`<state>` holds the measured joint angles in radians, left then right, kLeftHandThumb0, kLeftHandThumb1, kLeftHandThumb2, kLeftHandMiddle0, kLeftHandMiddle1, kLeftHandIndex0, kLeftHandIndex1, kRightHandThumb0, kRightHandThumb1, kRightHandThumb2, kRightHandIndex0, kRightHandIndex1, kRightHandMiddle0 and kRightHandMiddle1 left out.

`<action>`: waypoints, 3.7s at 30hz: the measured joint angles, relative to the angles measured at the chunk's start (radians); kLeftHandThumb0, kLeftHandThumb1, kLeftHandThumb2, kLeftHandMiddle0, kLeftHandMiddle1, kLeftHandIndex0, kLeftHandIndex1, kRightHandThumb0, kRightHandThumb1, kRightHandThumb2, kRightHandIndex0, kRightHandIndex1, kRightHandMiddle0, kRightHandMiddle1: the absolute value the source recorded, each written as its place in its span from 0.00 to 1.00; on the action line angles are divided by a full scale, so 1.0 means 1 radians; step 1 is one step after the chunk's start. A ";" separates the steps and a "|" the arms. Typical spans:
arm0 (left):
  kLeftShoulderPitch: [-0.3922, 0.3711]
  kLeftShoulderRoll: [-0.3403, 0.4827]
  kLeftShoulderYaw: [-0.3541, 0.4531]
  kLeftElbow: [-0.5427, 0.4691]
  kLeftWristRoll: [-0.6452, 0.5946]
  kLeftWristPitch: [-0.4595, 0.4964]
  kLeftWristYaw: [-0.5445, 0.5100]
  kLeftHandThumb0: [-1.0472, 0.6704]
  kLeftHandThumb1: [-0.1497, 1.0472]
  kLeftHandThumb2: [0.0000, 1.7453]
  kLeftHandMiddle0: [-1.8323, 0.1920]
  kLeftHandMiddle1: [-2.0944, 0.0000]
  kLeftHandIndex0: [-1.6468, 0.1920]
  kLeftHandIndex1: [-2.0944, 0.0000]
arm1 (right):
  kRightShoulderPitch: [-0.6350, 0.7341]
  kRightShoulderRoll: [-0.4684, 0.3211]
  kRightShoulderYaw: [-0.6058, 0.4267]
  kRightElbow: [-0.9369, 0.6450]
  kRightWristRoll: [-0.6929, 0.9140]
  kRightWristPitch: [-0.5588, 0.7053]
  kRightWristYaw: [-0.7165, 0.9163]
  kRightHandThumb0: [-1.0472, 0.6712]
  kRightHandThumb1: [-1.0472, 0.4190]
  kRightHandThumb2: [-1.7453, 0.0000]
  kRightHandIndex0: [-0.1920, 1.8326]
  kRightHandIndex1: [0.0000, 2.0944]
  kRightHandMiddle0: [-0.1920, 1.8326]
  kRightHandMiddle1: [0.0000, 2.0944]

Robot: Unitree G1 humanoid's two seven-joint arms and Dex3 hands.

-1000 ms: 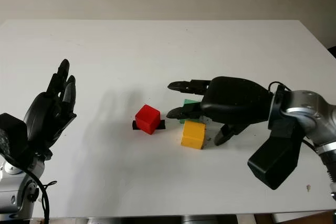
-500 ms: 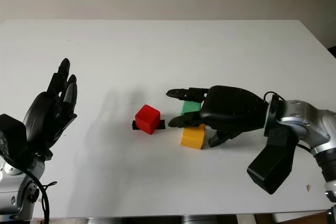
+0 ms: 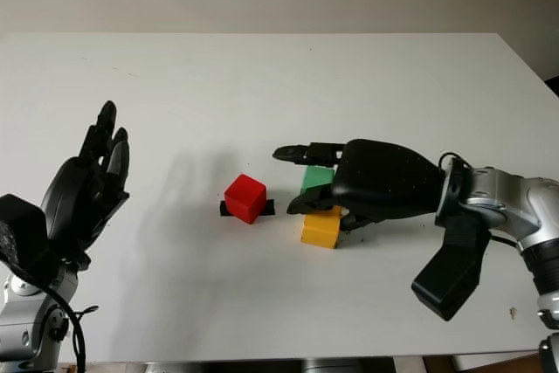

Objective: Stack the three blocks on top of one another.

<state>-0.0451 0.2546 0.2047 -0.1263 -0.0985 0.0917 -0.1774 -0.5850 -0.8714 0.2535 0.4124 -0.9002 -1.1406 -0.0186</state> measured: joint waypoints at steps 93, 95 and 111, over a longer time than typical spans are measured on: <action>0.011 0.010 -0.031 -0.056 0.068 0.063 0.055 0.15 1.00 0.36 0.98 0.98 0.98 0.98 | -0.368 0.472 0.027 0.319 0.667 0.819 0.871 0.32 0.08 0.97 0.14 0.02 0.20 0.62; 0.012 0.010 -0.031 -0.057 0.068 0.063 0.054 0.15 1.00 0.36 0.98 0.98 0.98 0.98 | -0.368 0.467 0.031 0.318 0.657 0.814 0.872 0.30 0.10 0.97 0.11 0.01 0.16 0.53; 0.017 0.011 -0.031 -0.057 0.079 0.063 0.054 0.14 1.00 0.34 0.97 0.97 0.97 0.97 | -0.345 0.404 0.066 0.207 0.586 0.756 0.879 0.19 0.14 0.97 0.00 0.00 0.04 0.09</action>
<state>-0.0278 0.2652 0.1734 -0.1830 -0.0199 0.1549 -0.1230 -0.9303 -0.4671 0.3191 0.6196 -0.3144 -0.3842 0.8603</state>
